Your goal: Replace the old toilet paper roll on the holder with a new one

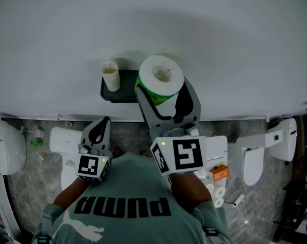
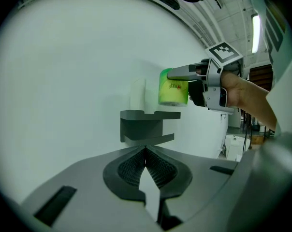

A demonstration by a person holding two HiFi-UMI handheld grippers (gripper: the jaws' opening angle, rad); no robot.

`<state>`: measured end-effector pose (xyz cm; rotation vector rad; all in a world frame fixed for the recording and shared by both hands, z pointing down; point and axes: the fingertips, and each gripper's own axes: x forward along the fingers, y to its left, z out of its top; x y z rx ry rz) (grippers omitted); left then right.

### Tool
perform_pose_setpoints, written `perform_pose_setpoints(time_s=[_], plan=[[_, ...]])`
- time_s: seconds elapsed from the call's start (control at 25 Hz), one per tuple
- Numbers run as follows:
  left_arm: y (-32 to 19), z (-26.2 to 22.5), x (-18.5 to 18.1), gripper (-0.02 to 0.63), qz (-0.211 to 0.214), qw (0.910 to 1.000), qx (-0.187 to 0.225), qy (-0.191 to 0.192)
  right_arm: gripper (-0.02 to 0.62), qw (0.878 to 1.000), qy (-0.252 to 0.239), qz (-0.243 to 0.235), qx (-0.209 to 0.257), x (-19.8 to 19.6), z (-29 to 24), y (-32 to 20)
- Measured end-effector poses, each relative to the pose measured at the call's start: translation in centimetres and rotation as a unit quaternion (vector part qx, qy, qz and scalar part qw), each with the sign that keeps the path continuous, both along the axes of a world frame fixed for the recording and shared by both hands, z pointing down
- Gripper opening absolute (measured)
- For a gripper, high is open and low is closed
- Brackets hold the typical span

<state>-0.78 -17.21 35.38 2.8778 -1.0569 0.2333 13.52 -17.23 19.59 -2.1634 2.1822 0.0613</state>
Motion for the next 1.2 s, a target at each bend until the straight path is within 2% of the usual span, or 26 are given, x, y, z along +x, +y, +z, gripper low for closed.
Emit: perform_pose_setpoints(time_s=[0.68, 1.2], plan=[[2.7, 0.2, 5.4, 0.003, 0.068, 0.9977, -0.005, -0.007, 0.397, 0.997, -0.031, 0.065, -0.001, 5.9, 1.0, 4.8], [3.1, 0.8, 5.9, 0.003, 0.070, 0.9973, -0.013, -0.017, 0.397, 0.987, -0.143, 0.070, -0.018, 8.4, 5.5, 4.8]])
